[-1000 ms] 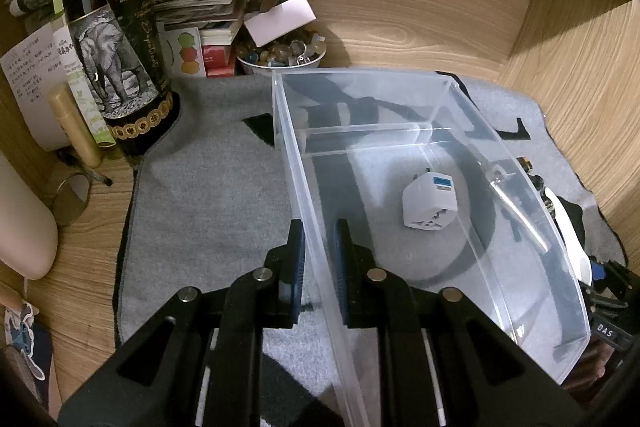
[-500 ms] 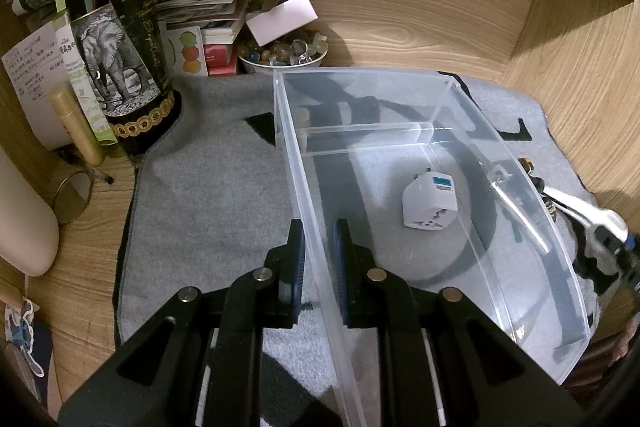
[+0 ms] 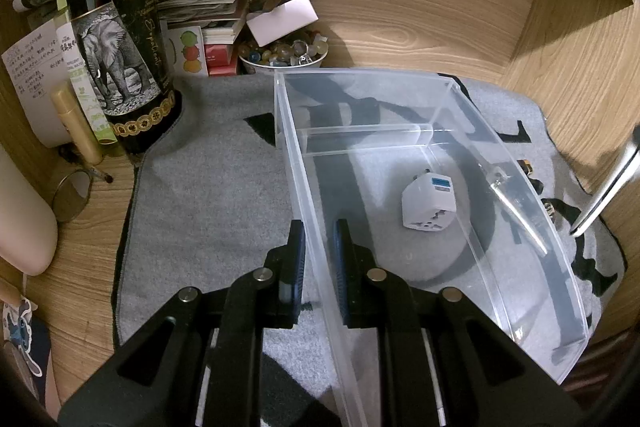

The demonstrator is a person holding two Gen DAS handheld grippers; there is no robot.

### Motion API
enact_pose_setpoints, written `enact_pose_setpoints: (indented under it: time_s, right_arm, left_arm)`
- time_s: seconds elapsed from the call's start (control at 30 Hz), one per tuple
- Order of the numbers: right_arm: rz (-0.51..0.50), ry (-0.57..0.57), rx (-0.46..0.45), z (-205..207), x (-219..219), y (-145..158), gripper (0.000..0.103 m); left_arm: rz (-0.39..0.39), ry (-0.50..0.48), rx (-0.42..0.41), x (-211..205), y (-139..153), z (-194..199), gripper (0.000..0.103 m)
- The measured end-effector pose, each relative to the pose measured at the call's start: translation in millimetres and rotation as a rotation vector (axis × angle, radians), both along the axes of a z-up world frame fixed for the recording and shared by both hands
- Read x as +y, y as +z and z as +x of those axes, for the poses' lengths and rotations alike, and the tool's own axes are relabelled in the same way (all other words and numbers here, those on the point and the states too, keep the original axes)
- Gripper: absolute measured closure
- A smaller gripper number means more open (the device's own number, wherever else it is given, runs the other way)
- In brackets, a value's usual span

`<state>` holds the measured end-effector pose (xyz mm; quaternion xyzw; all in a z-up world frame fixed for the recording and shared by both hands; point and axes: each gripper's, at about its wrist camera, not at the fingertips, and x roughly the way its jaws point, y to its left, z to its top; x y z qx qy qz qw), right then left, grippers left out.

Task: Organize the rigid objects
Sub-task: 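Lift the massager and lower it into the clear box, then release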

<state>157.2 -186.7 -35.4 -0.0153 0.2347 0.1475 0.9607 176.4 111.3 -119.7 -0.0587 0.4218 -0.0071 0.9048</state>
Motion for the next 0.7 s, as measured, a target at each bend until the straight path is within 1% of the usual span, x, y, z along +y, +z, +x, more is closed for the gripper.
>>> enact_pose_setpoints:
  time_s: [0.13, 0.3, 0.47, 0.53, 0.63, 0.7]
  right_arm:
    - [0.015, 0.077, -0.064, 2.9, 20.9, 20.8, 0.065]
    - [0.031, 0.202, -0.100, 6.8, 54.5, 37.1, 0.065]
    - [0.018, 0.299, -0.083, 10.4, 88.0, 30.2, 0.065]
    - [-0.007, 0.303, -0.084, 9.4, 99.0, 25.4, 0.064]
    - [-0.019, 0.316, -0.051, 11.6, 105.9, 18.0, 0.064]
    - [-0.016, 0.317, -0.050, 10.8, 106.0, 18.1, 0.065]
  left_arm:
    - [0.000, 0.000, -0.001, -0.1, 0.0, -0.1, 0.089]
    - [-0.006, 0.002, -0.003, -0.1, 0.9, -0.3, 0.089]
    - [-0.007, -0.002, -0.008, -0.4, 2.5, -1.4, 0.089]
    - [-0.009, -0.003, -0.009, 0.3, 2.7, -1.6, 0.089]
    - [-0.011, -0.007, -0.009, 1.1, 2.2, -0.9, 0.089]
    - [-0.011, -0.007, -0.011, 0.9, 2.2, -0.8, 0.089]
